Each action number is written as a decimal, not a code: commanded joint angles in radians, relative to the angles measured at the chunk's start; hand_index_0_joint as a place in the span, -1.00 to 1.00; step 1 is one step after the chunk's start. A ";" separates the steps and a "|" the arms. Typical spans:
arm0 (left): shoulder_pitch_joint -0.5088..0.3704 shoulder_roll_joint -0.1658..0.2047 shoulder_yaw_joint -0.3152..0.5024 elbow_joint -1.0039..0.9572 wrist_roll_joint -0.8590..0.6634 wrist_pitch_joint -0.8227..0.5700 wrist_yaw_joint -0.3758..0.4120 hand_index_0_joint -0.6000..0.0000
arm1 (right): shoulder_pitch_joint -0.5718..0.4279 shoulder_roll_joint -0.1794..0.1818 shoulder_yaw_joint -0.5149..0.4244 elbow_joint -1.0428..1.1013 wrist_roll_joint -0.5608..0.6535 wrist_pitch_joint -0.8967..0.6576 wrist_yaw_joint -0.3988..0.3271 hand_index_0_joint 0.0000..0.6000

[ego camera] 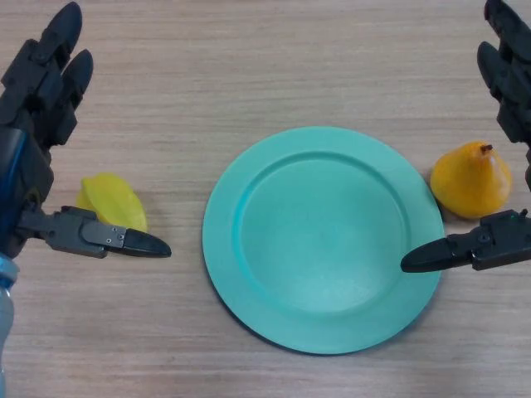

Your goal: Pick up the yellow starfruit and place it on the plate

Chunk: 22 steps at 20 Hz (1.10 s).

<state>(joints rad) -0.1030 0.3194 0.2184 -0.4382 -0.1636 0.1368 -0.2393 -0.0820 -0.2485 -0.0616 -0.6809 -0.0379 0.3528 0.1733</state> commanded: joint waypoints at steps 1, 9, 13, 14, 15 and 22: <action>-0.020 0.046 0.068 -0.066 0.020 -0.128 -0.003 1.00 | -0.034 -0.023 -0.043 -0.072 0.004 -0.071 -0.019 -1.00; 0.015 0.042 0.110 -0.070 0.043 -0.116 0.005 1.00 | -0.031 -0.021 -0.042 -0.068 0.006 -0.091 -0.023 -1.00; 0.024 0.053 0.139 0.032 0.121 -0.172 0.048 1.00 | -0.018 -0.012 -0.034 -0.051 0.032 -0.105 -0.023 -1.00; 0.009 0.069 0.142 0.089 0.148 -0.189 0.066 1.00 | -0.014 -0.011 -0.033 -0.051 0.039 -0.109 -0.026 -1.00; 0.004 0.075 0.141 0.115 0.170 -0.206 0.076 1.00 | -0.009 -0.010 -0.031 -0.047 0.038 -0.118 -0.027 -1.00; -0.061 0.098 0.057 0.402 0.254 -0.261 0.131 1.00 | -0.015 -0.001 -0.008 -0.049 0.069 -0.109 -0.048 -1.00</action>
<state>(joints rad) -0.1337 0.3612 0.2155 0.0086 0.0748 -0.0039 -0.1555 -0.0721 -0.2405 -0.0425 -0.6718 -0.0004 0.3661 0.1642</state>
